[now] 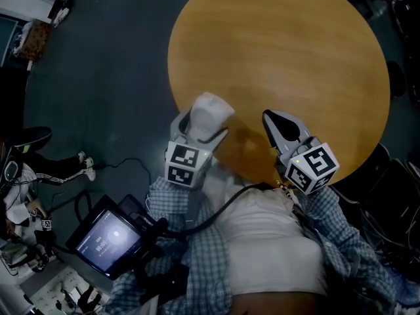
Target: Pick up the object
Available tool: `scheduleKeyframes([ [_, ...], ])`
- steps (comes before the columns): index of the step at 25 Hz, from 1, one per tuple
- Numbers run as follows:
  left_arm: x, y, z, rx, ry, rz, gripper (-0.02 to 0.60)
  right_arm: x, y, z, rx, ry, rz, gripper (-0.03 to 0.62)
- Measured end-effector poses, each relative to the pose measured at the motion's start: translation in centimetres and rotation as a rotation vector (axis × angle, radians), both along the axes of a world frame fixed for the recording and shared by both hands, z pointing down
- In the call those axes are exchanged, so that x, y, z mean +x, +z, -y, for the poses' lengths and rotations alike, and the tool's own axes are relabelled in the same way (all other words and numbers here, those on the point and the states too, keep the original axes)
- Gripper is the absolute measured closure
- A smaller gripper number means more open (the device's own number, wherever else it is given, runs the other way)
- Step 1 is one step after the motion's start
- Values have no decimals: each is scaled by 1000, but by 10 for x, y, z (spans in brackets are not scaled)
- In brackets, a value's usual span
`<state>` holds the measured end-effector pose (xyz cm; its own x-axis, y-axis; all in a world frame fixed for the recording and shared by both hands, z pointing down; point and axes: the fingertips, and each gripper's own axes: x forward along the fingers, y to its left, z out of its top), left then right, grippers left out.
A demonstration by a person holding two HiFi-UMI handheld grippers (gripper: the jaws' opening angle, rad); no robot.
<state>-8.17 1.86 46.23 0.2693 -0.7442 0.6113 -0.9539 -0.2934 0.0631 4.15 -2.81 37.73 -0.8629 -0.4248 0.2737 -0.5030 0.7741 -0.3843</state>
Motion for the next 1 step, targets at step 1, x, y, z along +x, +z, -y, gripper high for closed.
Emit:
scheduleKeyframes([
  [1, -1, 0, 0, 0, -1, 1, 129, 0, -1, -1, 2, -1, 0, 588],
])
